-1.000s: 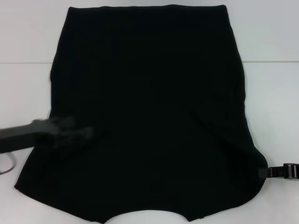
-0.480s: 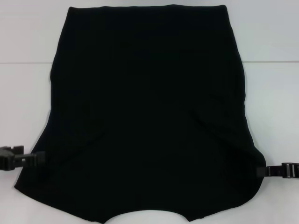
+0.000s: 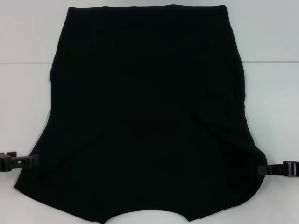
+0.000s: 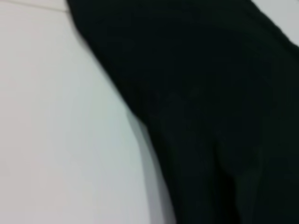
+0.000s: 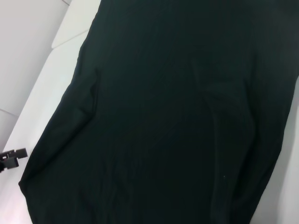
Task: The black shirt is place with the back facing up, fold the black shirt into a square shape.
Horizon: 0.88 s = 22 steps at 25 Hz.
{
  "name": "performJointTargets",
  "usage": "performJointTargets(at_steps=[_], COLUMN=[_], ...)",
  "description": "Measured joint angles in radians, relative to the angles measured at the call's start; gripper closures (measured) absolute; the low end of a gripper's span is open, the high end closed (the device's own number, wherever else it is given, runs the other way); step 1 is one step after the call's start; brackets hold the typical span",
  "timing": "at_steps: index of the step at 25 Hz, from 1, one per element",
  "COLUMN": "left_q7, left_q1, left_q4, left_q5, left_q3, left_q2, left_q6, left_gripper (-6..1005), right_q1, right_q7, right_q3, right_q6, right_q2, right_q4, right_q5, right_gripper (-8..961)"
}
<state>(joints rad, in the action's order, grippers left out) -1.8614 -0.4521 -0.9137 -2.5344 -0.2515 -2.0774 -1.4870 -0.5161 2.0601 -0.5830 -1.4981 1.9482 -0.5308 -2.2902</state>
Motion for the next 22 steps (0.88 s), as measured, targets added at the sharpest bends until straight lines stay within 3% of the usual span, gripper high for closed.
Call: performJointTargets(at_steps=[22], left_q7=[0.006], left_q1=[-0.015], left_q4=[-0.013], left_q5=[-0.074], left_q3=[-0.057], left_q2=[0.003], left_q6=[-0.136], left_gripper=[122], right_q1=[0.004], right_q7=[0.0], right_q3=[0.011], right_q6=[-0.002], right_q2=[0.0], right_q4=[-0.002], right_q5=[0.0], right_gripper=[923])
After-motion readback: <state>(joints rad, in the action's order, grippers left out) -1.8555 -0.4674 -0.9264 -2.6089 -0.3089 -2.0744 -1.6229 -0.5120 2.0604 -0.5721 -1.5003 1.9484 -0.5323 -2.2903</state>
